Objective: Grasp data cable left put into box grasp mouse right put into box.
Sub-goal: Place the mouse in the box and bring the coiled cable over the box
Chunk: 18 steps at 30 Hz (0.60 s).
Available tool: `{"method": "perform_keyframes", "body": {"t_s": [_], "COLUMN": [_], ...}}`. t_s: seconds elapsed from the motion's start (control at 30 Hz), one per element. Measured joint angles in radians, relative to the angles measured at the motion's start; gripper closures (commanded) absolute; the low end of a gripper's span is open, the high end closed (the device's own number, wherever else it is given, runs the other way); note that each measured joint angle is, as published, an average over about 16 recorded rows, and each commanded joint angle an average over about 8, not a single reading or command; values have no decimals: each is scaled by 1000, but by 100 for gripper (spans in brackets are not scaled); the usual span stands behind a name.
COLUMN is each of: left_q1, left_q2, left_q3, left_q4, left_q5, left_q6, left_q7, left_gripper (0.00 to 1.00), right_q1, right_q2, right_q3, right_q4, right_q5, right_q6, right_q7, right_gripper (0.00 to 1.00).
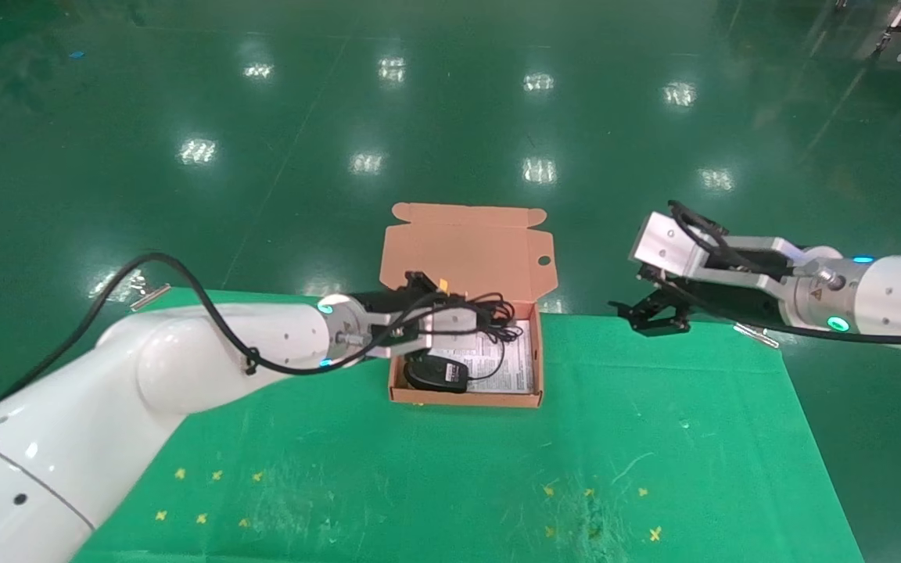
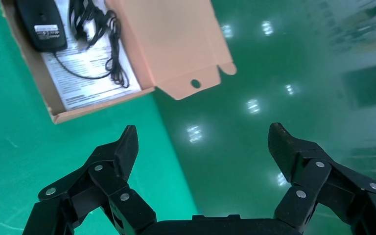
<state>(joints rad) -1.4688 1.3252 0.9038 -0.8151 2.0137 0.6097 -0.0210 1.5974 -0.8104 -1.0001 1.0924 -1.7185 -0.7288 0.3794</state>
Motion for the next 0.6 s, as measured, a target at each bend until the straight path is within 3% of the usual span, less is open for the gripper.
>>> {"method": "perform_keyframes", "body": {"t_s": [0.2, 0.47, 0.6], "left_q1": [1, -6, -7], "left_q2": [36, 43, 40], "left_q3": [55, 120, 129], "left_q4": [62, 90, 92], "left_q5": [-100, -172, -181], "left_q6": [-40, -74, -77], "left_q7": [90, 142, 147], "left_gripper": [98, 0, 0], "right_q1": [13, 22, 22], "right_q2": [55, 88, 92], "right_q3": [-2, -1, -1], "right_q4": [117, 191, 198], "right_q5": [-75, -124, -129], "right_q6": [0, -7, -9], "right_q7": [120, 193, 200], "right_gripper": [0, 0, 0]}}
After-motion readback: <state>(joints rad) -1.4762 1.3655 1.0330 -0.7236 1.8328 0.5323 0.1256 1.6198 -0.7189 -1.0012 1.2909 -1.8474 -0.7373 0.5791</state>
